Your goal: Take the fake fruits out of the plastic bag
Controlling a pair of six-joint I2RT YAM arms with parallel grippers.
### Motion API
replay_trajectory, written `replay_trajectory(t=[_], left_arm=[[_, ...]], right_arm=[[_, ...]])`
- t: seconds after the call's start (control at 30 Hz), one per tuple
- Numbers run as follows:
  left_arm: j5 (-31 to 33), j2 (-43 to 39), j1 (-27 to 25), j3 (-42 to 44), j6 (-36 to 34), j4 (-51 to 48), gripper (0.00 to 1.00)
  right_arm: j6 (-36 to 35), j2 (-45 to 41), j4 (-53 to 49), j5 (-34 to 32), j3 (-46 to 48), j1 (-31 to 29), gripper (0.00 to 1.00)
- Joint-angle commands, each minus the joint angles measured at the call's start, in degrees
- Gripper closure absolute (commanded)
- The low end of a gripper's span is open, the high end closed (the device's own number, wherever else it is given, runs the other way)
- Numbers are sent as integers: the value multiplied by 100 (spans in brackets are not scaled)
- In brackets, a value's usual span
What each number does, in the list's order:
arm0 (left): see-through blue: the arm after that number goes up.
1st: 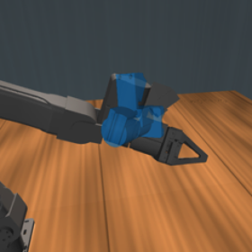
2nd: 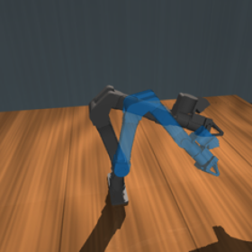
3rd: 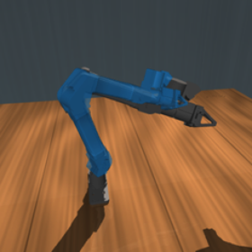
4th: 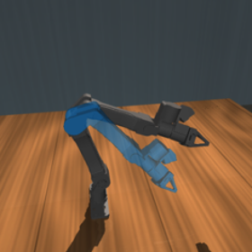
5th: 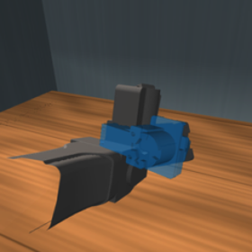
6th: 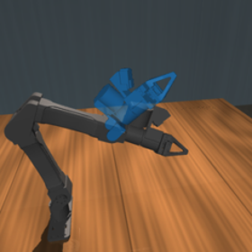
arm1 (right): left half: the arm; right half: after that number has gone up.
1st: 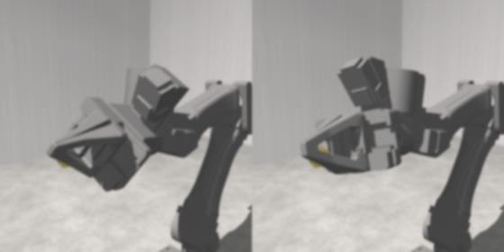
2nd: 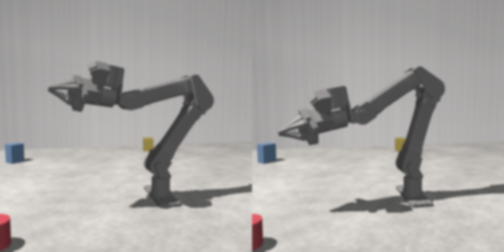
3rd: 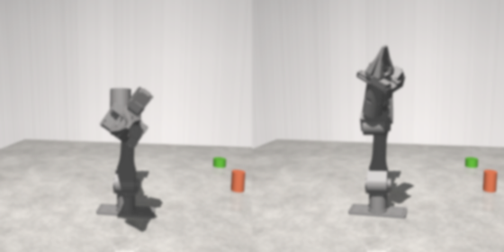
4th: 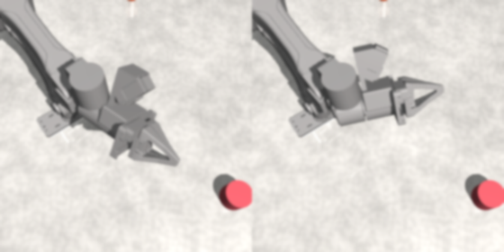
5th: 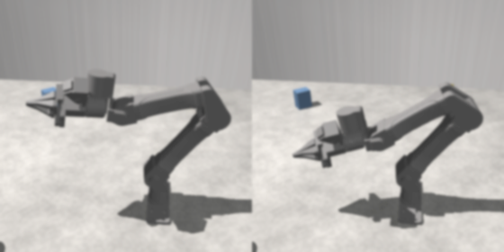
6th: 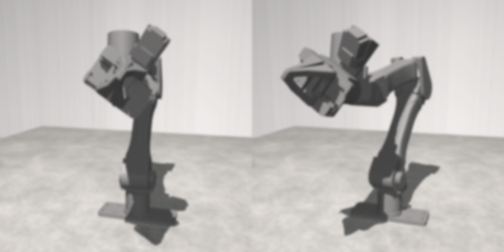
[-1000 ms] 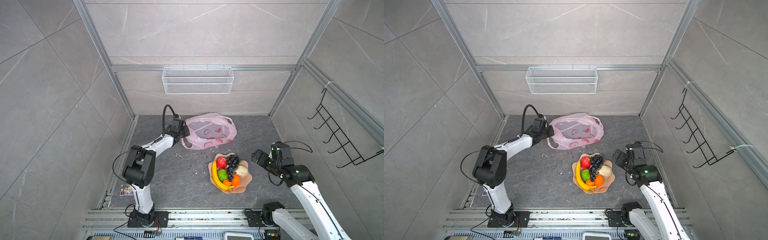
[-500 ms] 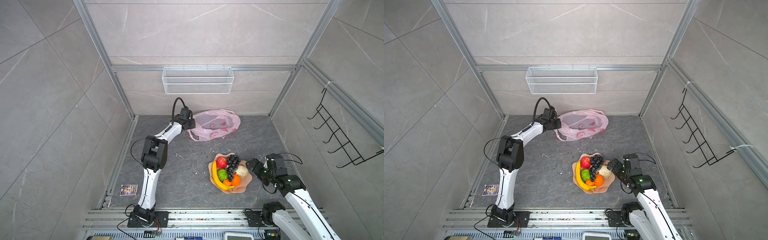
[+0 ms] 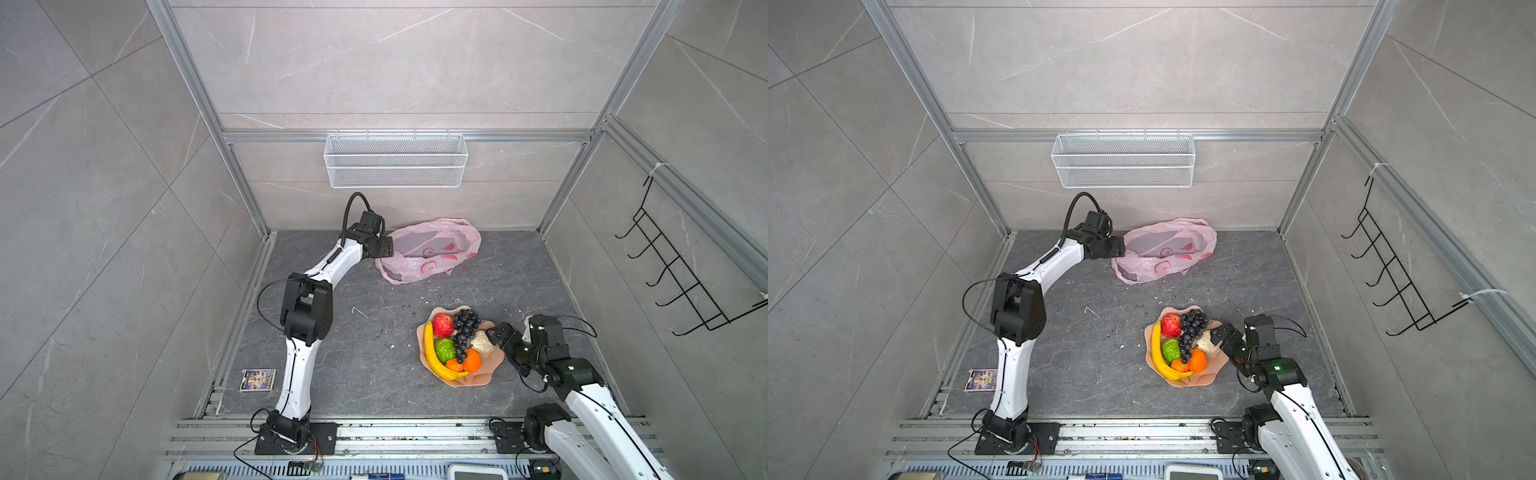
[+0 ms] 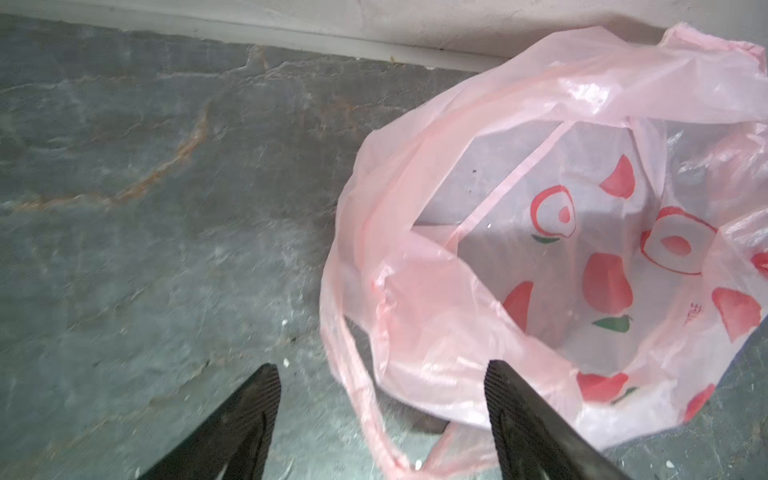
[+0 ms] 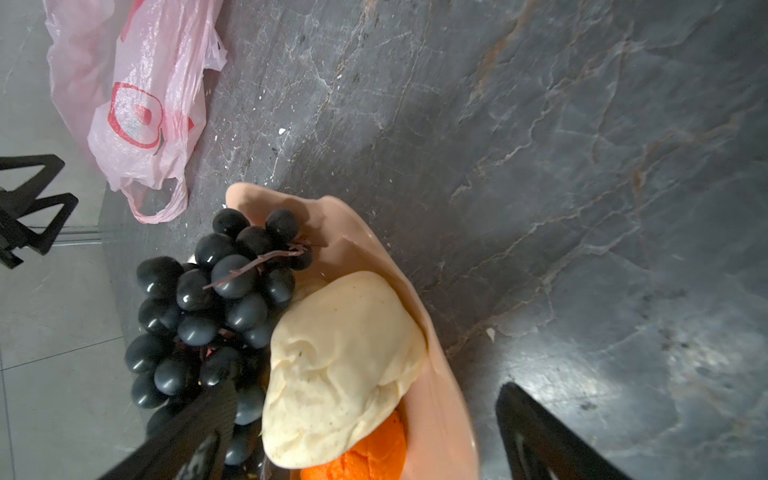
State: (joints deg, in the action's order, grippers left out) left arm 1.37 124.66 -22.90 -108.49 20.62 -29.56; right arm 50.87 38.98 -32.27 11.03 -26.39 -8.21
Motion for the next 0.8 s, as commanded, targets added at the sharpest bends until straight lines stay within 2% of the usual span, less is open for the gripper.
replay_trajectory(t=[0.0,0.27,0.43,0.57,0.77], left_arm=[[81,-1009,-26,694,214,174,17],[298,-2422,-24,2835,681,1188,15],[423,-2975,-31,3820,995,1671,15],[662,-3395,-31,4434,1136,1909,15],[921,-3999,-22,5162,1136,2078,14]], right_arm=[[142,-92,352,200,163,21,0],[242,103,841,496,238,7,0],[405,271,1250,607,310,-89,0],[513,508,1530,486,293,-352,0],[749,1119,2094,67,168,-1060,0]])
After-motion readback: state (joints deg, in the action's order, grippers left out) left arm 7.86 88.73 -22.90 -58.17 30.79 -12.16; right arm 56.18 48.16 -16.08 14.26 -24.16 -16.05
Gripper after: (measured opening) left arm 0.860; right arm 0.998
